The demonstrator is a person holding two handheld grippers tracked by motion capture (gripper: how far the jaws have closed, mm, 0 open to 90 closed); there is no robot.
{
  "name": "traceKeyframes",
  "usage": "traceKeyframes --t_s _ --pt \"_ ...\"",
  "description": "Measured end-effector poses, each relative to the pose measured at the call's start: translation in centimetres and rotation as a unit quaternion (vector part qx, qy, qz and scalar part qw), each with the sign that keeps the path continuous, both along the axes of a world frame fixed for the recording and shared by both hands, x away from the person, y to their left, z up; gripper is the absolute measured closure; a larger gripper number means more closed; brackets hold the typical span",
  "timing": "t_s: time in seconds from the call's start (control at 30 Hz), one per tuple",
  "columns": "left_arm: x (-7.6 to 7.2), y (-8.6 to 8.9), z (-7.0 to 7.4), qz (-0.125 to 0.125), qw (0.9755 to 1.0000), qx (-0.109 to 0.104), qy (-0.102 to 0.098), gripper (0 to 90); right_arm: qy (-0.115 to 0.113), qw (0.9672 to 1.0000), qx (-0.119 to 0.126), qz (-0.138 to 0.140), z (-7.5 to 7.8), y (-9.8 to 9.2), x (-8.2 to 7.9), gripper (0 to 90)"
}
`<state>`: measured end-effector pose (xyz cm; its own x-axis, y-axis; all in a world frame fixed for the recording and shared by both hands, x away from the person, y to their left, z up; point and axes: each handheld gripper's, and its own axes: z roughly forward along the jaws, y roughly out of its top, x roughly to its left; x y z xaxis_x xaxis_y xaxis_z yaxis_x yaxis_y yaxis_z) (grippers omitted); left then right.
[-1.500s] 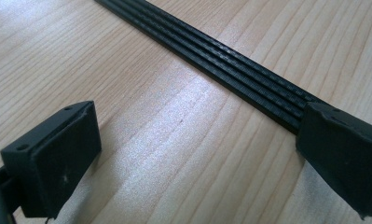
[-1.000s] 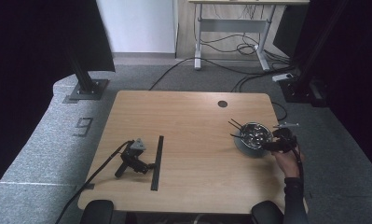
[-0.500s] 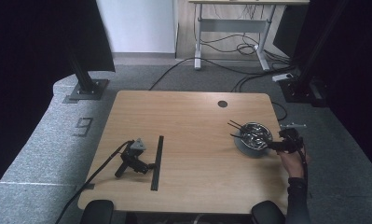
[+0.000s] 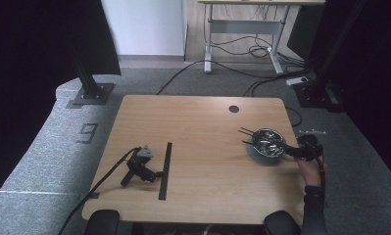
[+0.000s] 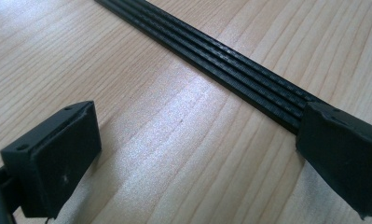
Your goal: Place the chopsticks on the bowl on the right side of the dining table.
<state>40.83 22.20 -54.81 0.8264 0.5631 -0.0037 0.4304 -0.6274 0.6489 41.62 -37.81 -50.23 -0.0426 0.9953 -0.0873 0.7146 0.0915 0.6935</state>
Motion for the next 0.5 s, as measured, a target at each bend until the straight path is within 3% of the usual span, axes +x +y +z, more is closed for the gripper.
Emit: traceKeyframes --t_s 0.2,0.3,0.5 --pt "0.0 0.0 0.0 0.000 1.0000 0.000 0.000 0.0 -0.007 0.9999 -0.008 -0.005 0.1 0.1 0.0 16.5" --pt "0.0 0.0 0.0 0.000 1.0000 0.000 0.000 0.0 -0.021 0.9998 -0.001 0.004 0.6 0.5 -0.2 16.4" --pt "0.0 0.0 0.0 0.000 1.0000 0.000 0.000 0.0 -0.025 0.9994 0.000 0.023 1.4 1.5 0.1 13.4"
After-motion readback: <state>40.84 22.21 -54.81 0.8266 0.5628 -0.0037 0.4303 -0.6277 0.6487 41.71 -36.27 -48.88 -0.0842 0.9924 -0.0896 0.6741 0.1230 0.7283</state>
